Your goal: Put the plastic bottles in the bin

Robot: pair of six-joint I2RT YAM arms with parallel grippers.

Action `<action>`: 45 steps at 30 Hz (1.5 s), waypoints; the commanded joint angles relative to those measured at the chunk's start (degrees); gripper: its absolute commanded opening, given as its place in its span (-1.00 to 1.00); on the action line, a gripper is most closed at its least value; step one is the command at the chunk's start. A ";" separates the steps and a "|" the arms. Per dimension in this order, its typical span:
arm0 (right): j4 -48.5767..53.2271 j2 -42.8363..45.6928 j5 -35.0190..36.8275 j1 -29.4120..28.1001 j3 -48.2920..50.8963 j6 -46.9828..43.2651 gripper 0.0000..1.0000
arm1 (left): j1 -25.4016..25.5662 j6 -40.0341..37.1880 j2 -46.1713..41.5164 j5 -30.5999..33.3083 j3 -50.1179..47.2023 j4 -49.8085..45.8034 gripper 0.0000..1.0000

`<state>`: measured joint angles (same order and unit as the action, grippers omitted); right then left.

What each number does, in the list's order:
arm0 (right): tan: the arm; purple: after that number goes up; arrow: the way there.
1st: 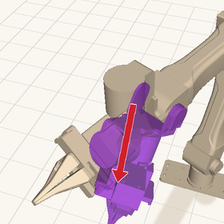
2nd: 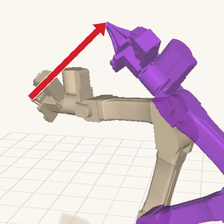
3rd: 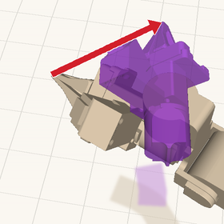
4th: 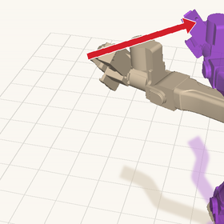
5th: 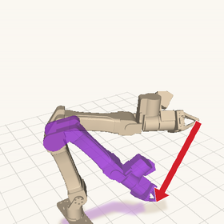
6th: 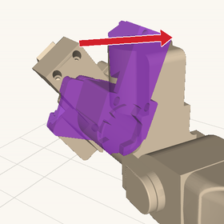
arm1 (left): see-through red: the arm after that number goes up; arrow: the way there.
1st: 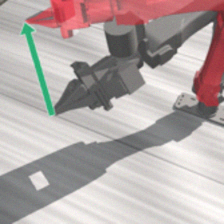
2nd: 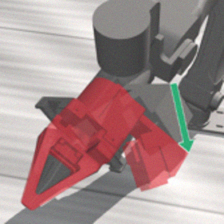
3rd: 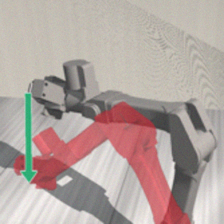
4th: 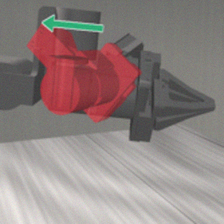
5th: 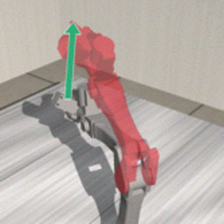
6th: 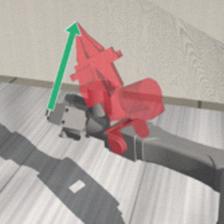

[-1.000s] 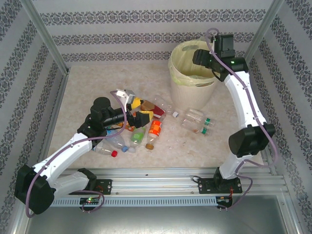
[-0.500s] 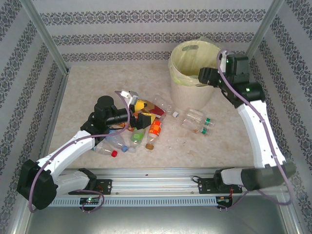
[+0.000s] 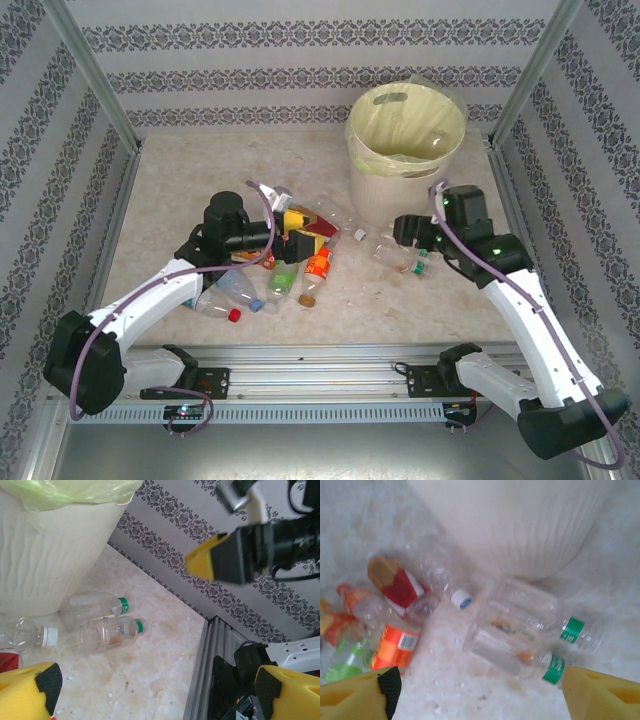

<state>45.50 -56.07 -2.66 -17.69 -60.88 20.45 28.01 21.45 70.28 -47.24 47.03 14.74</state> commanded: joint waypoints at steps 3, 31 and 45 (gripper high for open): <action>-1.99 -0.94 4.51 -5.22 5.35 0.41 0.72 | -0.14 -2.94 0.52 -2.98 4.43 -5.95 1.00; -3.70 -24.51 20.12 -14.82 4.11 -17.21 0.86 | -0.04 -3.75 1.96 -1.73 5.51 -8.41 1.00; -5.04 -34.42 22.56 -14.73 1.28 -21.29 0.77 | -0.02 -4.06 1.66 -1.49 5.11 -8.16 1.00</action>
<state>40.34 -88.88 17.78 -31.77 -58.15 0.86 28.03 18.17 71.77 -48.40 51.37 6.35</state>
